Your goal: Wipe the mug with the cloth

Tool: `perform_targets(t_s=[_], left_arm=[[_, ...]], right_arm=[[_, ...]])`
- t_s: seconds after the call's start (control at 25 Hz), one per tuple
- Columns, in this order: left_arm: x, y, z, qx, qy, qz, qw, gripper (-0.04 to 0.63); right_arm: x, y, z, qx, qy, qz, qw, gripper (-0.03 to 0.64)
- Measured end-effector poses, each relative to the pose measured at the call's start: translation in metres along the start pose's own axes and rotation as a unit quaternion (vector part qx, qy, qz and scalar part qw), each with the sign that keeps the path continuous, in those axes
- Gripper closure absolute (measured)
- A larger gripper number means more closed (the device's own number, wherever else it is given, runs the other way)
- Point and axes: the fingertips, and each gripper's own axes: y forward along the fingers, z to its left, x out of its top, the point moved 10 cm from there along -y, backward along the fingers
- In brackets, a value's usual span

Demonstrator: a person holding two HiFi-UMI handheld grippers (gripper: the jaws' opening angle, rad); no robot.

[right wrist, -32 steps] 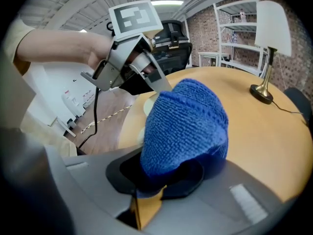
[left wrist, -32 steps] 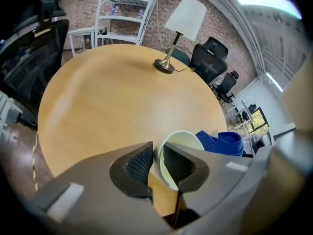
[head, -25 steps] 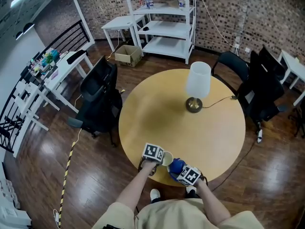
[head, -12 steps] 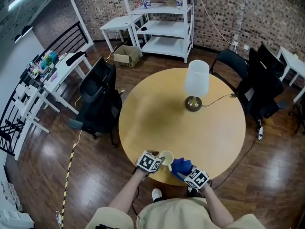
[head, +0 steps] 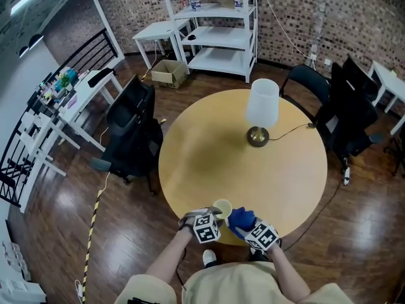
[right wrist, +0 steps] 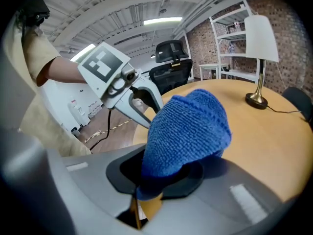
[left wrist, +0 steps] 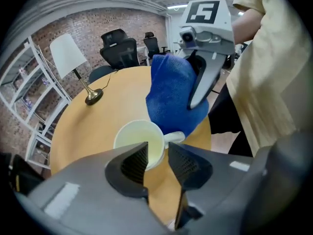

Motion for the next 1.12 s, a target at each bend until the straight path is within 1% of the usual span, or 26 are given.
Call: perform_targets(t_s=[0.04,0.12,0.2,0.28,0.32,0.4,0.44,0.52,0.56,0.64,0.76,0.84,0.92,1.0,1.04,1.12], left_arm=[[0.000,0.003,0.001,0.002,-0.003,0.002,1.0000,0.503],[0.001,0.007,0.003,-0.006,-0.023,-0.004,0.9997,0.545],[0.003,0.011,0.009,-0.016,-0.055,-0.014,0.9983,0.558],[0.005,0.014,0.017,-0.028,-0.103,-0.027,0.9940,0.575],[0.005,0.015,0.021,-0.035,-0.137,-0.036,0.9893,0.575],[0.002,0.016,0.025,-0.054,-0.207,-0.051,0.9755,0.575],[0.000,0.017,0.026,-0.061,-0.232,-0.057,0.9691,0.572],[-0.001,0.020,0.026,-0.067,-0.262,-0.061,0.9608,0.572],[-0.001,0.020,0.026,-0.068,-0.269,-0.061,0.9588,0.572],[0.000,0.020,0.027,-0.067,-0.274,-0.059,0.9574,0.572],[0.000,0.019,0.029,-0.062,-0.284,-0.062,0.9549,0.574],[-0.002,0.021,0.029,-0.058,-0.292,-0.056,0.9529,0.575],[-0.002,0.021,0.029,-0.059,-0.297,-0.056,0.9515,0.574],[-0.001,0.019,0.031,-0.061,-0.301,-0.061,0.9497,0.574],[-0.001,0.019,0.032,-0.058,-0.305,-0.062,0.9485,0.575],[-0.001,0.020,0.033,-0.055,-0.315,-0.063,0.9454,0.575]], right_arm=[[0.002,-0.001,0.002,-0.003,-0.005,0.000,1.000,0.555],[0.007,-0.006,0.004,-0.016,-0.018,-0.006,1.000,0.555],[0.013,-0.011,0.006,-0.039,-0.032,-0.020,0.999,0.555],[0.019,-0.015,0.007,-0.070,-0.051,-0.028,0.996,0.555],[0.021,-0.014,0.007,-0.085,-0.062,-0.027,0.994,0.555],[0.023,-0.006,0.006,-0.104,-0.077,-0.015,0.991,0.555],[0.022,-0.001,0.006,-0.107,-0.081,-0.007,0.991,0.555],[0.022,0.012,0.007,-0.108,-0.097,0.014,0.989,0.555],[0.021,0.017,0.008,-0.108,-0.109,0.025,0.988,0.555],[0.021,0.027,0.012,-0.110,-0.132,0.046,0.984,0.555],[0.019,0.030,0.010,-0.119,-0.133,0.056,0.982,0.555],[0.012,0.027,0.003,-0.131,-0.107,0.066,0.983,0.555],[-0.003,0.027,-0.006,-0.136,-0.058,0.089,0.985,0.555],[-0.018,0.036,-0.013,-0.120,-0.013,0.102,0.987,0.555],[-0.021,0.042,-0.014,-0.108,0.000,0.099,0.989,0.555],[-0.022,0.051,-0.012,-0.087,0.010,0.092,0.992,0.555]])
